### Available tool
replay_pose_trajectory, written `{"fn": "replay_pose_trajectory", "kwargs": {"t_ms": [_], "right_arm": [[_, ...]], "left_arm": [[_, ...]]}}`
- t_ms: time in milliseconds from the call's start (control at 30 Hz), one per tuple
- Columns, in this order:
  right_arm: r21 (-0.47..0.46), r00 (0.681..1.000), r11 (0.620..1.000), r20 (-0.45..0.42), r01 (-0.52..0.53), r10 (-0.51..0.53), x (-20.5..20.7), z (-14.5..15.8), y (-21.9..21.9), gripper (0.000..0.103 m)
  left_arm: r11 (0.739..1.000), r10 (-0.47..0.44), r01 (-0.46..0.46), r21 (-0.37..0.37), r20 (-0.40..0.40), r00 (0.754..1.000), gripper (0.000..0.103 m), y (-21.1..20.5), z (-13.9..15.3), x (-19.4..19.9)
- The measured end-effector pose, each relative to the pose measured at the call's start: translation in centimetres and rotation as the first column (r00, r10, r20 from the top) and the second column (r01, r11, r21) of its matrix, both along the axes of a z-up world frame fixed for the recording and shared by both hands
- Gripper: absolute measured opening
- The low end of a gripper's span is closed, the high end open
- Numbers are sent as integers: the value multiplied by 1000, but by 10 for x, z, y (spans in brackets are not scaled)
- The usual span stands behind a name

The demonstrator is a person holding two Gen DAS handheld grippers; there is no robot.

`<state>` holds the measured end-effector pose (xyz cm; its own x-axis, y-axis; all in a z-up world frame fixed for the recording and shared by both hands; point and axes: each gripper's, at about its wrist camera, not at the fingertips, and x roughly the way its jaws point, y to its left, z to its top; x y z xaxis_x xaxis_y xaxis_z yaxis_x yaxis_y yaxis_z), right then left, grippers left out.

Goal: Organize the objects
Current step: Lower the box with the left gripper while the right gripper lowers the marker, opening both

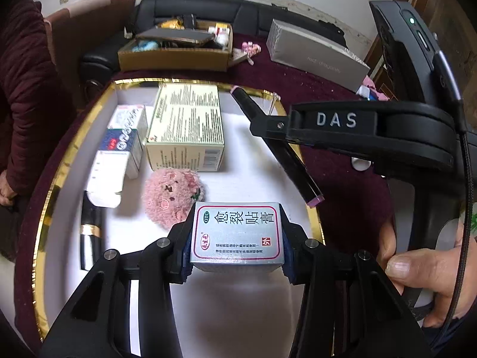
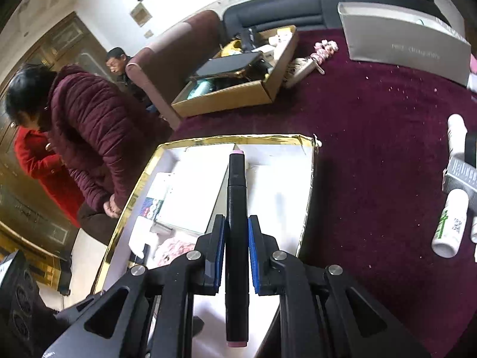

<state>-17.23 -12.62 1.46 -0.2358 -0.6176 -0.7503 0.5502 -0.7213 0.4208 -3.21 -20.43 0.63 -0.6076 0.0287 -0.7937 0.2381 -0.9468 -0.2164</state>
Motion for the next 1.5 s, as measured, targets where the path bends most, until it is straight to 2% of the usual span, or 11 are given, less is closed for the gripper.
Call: {"fn": "replay_pose_trajectory", "kwargs": {"t_ms": [267,700,1067,1133,1233,1500], "right_arm": [[55,999,998,29,34,-36,-12,-17,-15,13],[91,999,996,30,15,-17,-14,-24,-24,13],[55,1000,998,21,-15,14,-7,-17,-19,14],[35,1000,999,11,-13,13,-6,-11,-12,14],[3,1000,1000,13,-13,13,-3,-5,1,14],[-49,1000,999,18,-4,4,4,8,30,14]], "left_arm": [[999,-7,5,49,30,1000,45,-6,-13,-7],[998,-14,9,68,77,997,46,-8,-20,-12],[996,-6,-2,90,89,996,47,-11,-21,-10],[995,0,-9,97,87,996,54,-13,-20,-8],[994,11,-19,104,77,997,57,-15,-15,-4],[994,41,-47,97,61,997,60,-18,-2,4]]}}
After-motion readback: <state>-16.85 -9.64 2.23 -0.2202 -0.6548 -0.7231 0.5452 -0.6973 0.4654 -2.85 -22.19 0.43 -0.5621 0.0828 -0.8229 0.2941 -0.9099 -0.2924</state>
